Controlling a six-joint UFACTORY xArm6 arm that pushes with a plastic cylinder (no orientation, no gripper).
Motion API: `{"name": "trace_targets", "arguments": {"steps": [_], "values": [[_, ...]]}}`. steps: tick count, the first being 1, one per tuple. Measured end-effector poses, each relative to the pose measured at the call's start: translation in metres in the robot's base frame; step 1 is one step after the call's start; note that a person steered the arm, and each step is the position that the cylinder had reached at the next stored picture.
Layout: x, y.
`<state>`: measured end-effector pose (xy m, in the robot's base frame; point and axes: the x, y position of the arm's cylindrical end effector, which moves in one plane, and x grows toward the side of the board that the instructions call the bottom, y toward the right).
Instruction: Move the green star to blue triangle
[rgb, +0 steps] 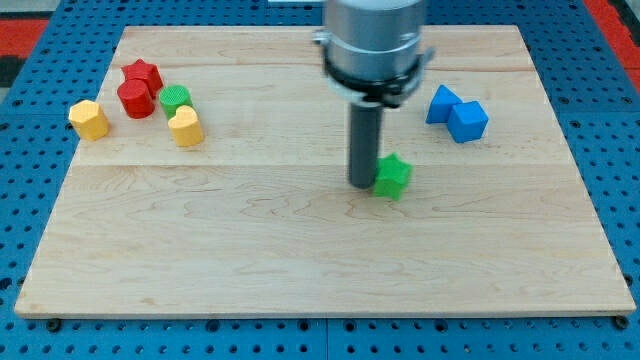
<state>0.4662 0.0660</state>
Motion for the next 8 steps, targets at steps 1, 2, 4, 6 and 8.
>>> {"name": "trace_targets", "arguments": {"steps": [1,2,4,6,8], "values": [[0.022,0.018],[0.067,0.023],[0.039,0.055],[-0.024,0.062],[0.007,0.063]]}}
